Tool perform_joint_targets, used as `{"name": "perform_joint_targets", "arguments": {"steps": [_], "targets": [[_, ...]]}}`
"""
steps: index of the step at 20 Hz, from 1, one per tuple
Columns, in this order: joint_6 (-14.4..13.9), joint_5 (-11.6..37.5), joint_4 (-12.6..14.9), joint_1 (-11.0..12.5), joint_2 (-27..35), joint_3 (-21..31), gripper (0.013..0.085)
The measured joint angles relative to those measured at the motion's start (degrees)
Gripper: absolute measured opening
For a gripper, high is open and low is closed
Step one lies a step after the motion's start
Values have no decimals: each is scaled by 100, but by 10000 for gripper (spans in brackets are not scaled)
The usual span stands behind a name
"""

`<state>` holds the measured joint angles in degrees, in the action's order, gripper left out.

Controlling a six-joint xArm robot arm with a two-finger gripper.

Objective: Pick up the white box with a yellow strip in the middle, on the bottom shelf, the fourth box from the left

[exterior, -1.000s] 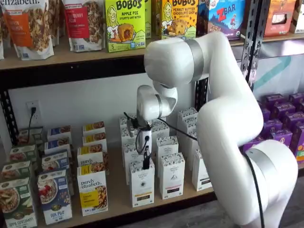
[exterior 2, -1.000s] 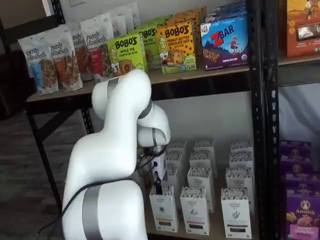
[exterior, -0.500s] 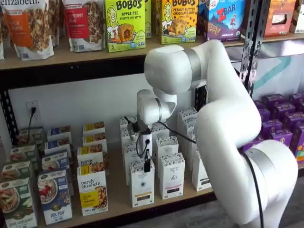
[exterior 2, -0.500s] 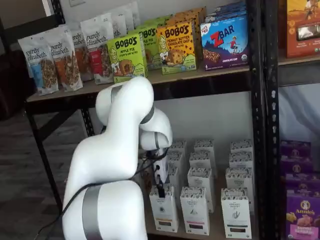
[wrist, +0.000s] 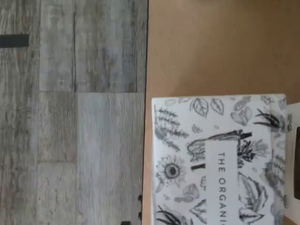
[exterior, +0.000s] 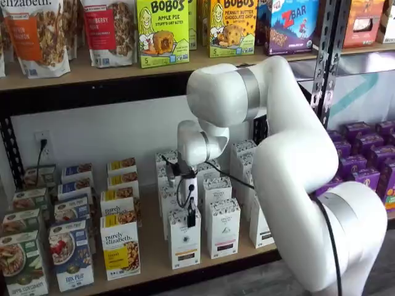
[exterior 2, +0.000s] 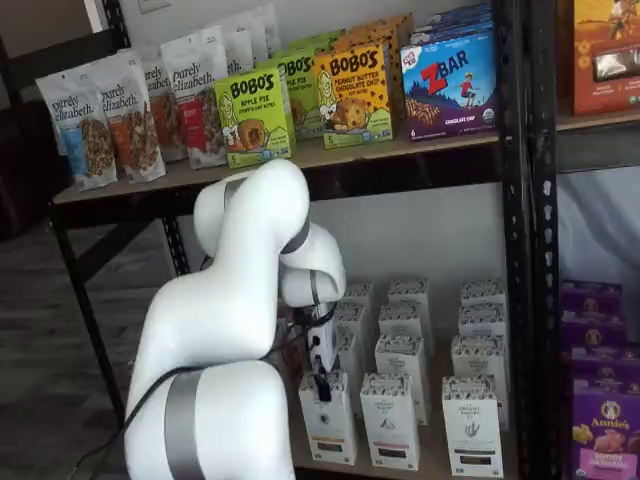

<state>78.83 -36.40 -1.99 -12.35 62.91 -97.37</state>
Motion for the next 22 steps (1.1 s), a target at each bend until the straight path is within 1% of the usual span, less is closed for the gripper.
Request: {"name": "perform_joint_targets", "arguments": {"steps": [6, 14, 21, 22], "targets": [[-44, 145, 49, -9, 104, 5, 850], [71, 334, -33, 34, 127, 96, 850], [34, 374, -26, 1, 218, 22, 850], [42, 355, -40, -2, 234, -2, 810]]}}
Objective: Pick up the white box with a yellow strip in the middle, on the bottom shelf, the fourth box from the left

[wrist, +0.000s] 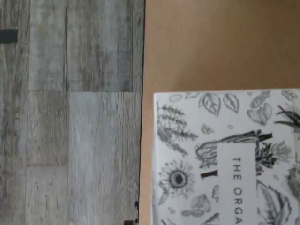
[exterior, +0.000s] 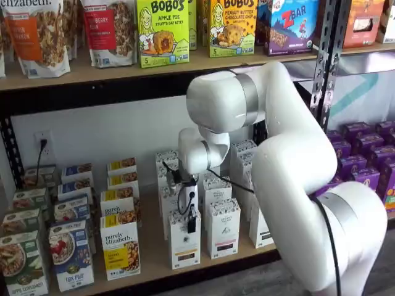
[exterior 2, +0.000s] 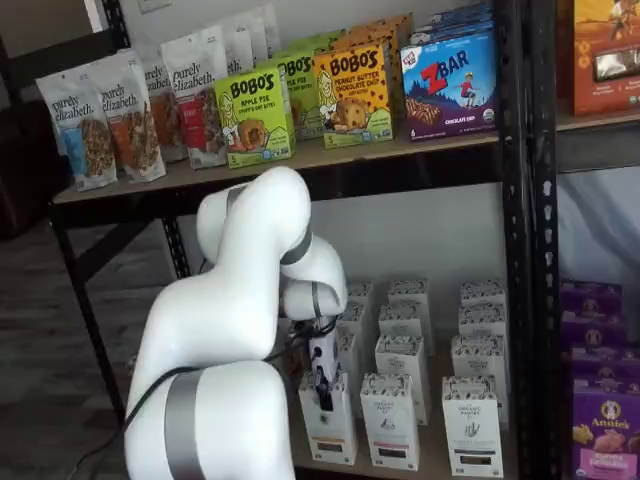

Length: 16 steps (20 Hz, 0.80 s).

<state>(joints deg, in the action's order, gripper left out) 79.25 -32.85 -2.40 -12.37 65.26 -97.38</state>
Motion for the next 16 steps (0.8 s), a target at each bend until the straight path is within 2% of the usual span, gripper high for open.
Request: {"name": "perform_joint_targets", "arguments": {"steps": [1, 2, 5, 8, 16], "targets": [[5, -7, -7, 0, 5, -7, 770], [7, -6, -10, -1, 10, -11, 770], [-12, -15, 9, -3, 23, -21, 650], [-110, 1, 118, -9, 13, 12, 650], [-99, 54, 87, -27, -26, 101, 650]]}}
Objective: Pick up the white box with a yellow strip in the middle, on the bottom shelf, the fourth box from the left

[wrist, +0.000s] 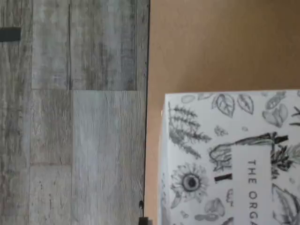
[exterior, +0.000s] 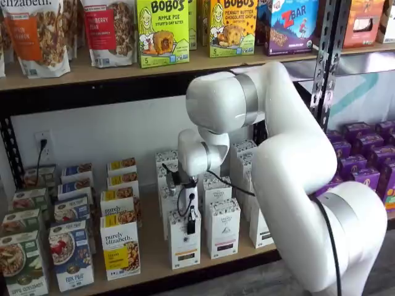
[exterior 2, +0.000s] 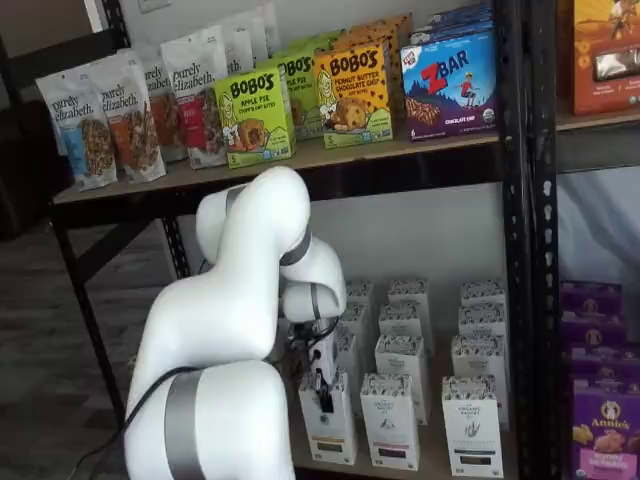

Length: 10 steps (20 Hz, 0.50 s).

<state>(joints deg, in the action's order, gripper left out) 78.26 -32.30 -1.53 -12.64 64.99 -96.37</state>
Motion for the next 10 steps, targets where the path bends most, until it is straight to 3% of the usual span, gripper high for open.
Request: {"name": "perform_joint_targets", "arguments": {"steps": [10], "targets": [[11, 105, -34, -20, -89, 176, 450]]}}
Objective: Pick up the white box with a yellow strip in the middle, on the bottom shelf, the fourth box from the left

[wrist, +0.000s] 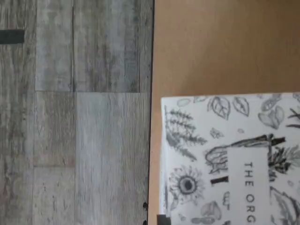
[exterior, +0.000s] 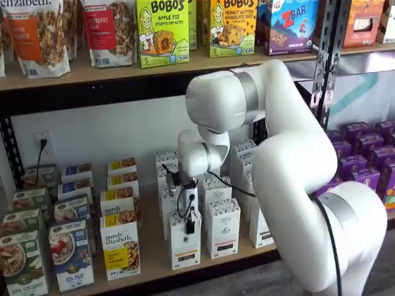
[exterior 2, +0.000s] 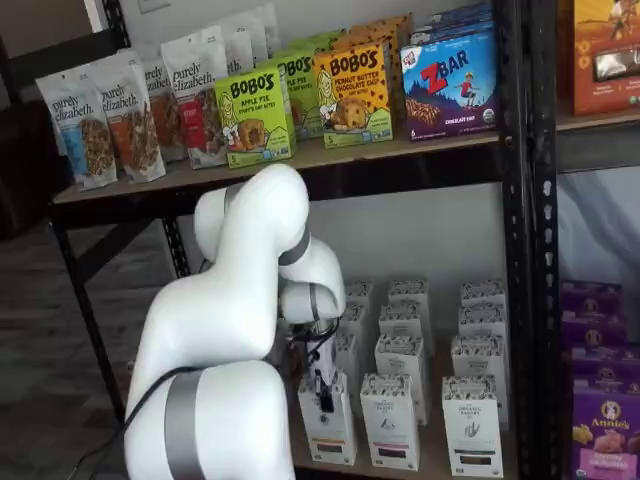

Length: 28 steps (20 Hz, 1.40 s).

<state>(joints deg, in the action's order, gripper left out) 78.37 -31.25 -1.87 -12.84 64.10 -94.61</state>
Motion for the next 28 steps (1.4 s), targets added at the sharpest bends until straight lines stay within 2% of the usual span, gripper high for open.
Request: {"name": "perform_joint_targets", "arguments": {"steps": [9, 12, 18, 25, 28], "targets": [[-338, 211, 352, -37, -246, 409, 450], [-480, 126, 486, -61, -406, 599, 450], [-707, 239, 641, -147, -911, 1314, 450], [-729, 271, 530, -262, -1662, 2210, 450], [-905, 322, 666, -313, -1933, 2541, 450]]}}
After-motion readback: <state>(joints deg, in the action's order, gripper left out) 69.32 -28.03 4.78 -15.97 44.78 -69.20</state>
